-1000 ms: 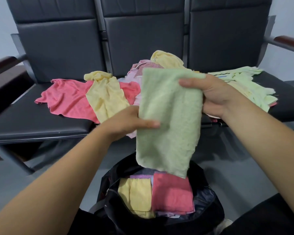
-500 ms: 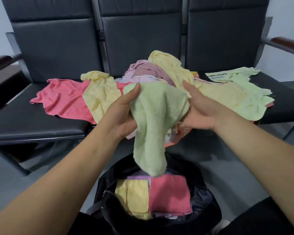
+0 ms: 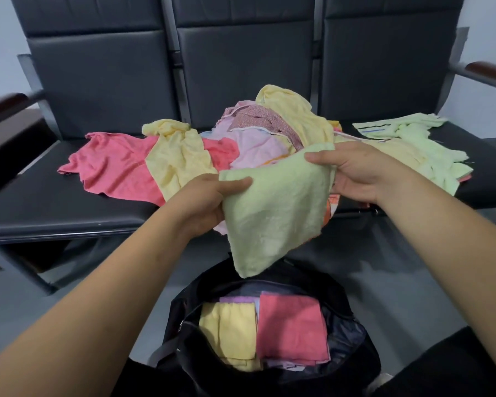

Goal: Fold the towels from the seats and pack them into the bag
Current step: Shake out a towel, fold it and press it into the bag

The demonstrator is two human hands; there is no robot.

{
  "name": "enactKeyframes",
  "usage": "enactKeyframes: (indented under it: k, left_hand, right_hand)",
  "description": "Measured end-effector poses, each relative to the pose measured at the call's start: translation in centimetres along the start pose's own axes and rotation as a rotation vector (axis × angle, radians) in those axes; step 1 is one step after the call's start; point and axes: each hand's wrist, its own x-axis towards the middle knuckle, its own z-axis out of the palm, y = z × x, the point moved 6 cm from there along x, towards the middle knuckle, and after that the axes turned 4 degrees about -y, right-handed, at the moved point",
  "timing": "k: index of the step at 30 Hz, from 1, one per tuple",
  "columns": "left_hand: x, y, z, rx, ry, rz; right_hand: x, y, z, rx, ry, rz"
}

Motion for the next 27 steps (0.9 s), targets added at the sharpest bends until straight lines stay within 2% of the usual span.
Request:
enactKeyframes:
  k: [3,5,8,14,17,20,23,27]
  left_hand:
    - [0.0,0.2,-0.3,-0.071,0.017,-0.006]
    - [-0.1,0.3,-0.4,-0.063,0.023,0.014]
    - [-0.1,0.5,-0.9,-0.061,0.063,0.052]
    - [0.1,0.7,-2.6,0.027,0.092,0.025]
    - [-0.2,1.1,-1.7,-0.057,-0.051,0.036]
    - [-0.2,1.6,-1.5,-0.027,-0.133,0.138]
    - [-0.2,2.0,-2.6,0.097,0.014,0.240]
    - [-0.5,2.4,-4.0,0.380,0.221,0.322]
  right_hand:
    - [0.0,0.3,0.2,0.192,-0.016,0.026]
    - [-0.2,0.4,0.8,0.237,-0.067,0.043]
    - [-0.8,0.3,1.8,0.089,-0.173,0.077]
    - [-0.6,0.2,1.0,0.030,-0.056,0.026]
    - [-0.3,0.2,0.7,0.112,-0.007,-0.025]
    - [-0.3,-0.4,1.4,0.229,-0.085,-0.079]
    - [-0.7,-0.4,1.6,0.145,-0.142,-0.064]
    - [-0.9,0.0,1.0,0.022,-0.050,-0.045]
